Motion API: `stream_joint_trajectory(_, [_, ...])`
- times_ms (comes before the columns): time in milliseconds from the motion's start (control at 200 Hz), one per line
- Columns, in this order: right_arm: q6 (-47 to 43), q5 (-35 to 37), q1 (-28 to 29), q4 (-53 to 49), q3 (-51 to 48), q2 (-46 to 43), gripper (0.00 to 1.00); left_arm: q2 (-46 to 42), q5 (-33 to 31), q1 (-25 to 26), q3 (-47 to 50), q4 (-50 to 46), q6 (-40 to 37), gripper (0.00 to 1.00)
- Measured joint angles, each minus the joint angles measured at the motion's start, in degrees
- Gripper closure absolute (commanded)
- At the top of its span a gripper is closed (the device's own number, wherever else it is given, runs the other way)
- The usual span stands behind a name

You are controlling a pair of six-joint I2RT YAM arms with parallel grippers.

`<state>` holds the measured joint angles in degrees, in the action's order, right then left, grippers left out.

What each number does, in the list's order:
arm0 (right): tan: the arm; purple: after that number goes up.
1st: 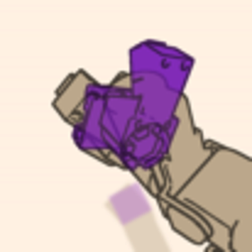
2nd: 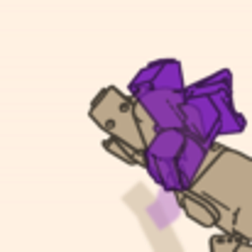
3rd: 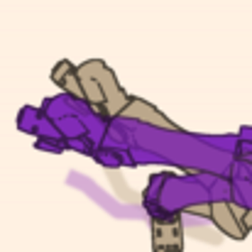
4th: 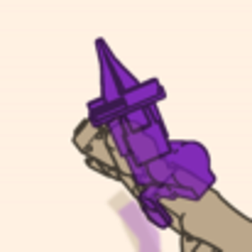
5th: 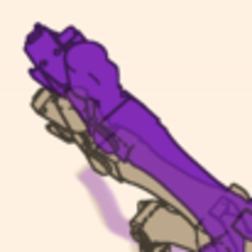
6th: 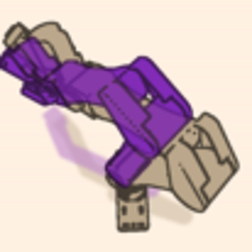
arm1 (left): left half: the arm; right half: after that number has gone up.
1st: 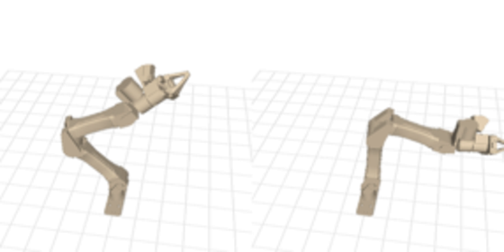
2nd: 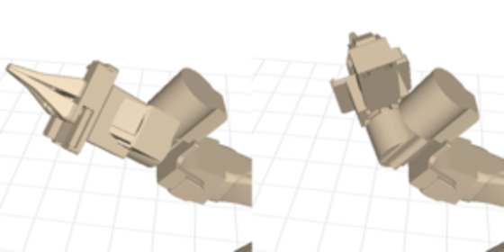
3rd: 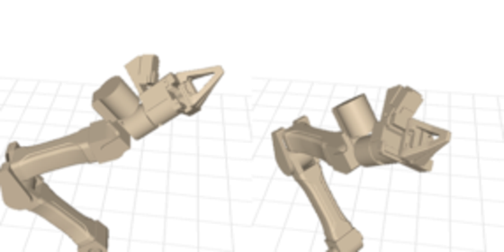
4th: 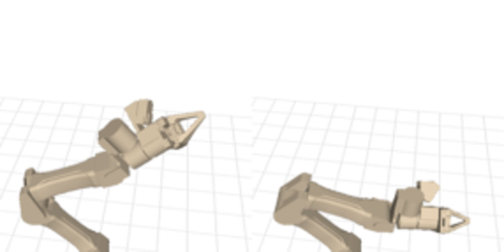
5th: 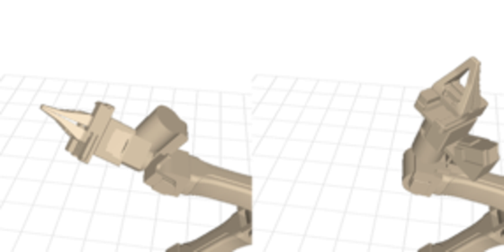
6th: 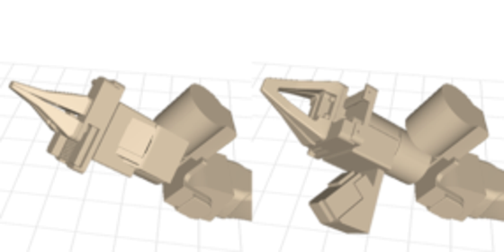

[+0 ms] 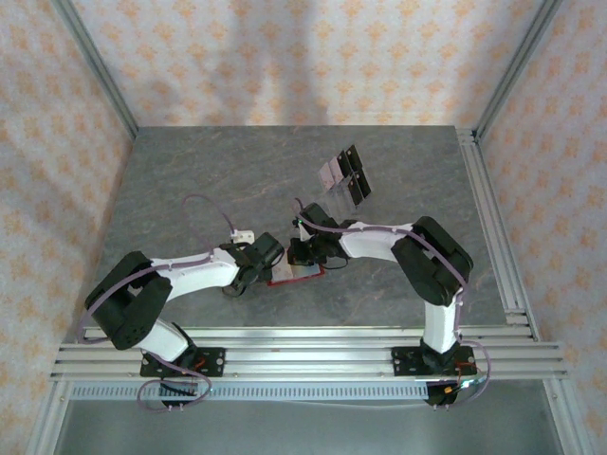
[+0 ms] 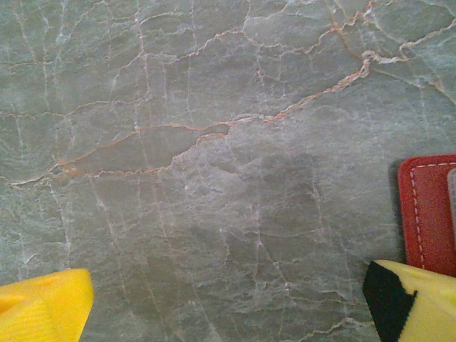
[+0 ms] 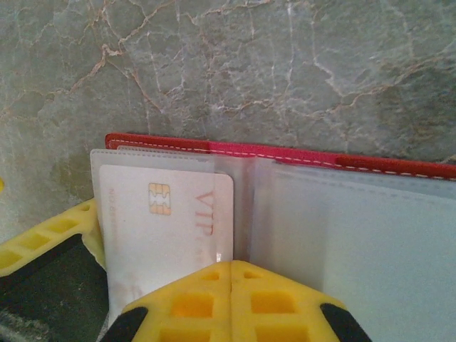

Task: Put the credit cards into the card holder
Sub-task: Insert the credit card into the card slot.

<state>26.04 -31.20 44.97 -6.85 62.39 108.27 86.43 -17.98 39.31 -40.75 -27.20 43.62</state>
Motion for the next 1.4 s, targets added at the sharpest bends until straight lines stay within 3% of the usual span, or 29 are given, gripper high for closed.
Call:
stream_joint_trajectory(786, [-0.20,3.43,-3.58,2.51,-9.57,-6.82,0.93,-1.20,-1.11,0.00,-0.02,-2.14,0.00,0.00])
stream_joint_trajectory(1401, [-0.42,4.09,-2.25,-1.33,-5.60,-8.22,0.94,1.95,-0.59,0.00,-2.29,-1.53,-0.61,0.00])
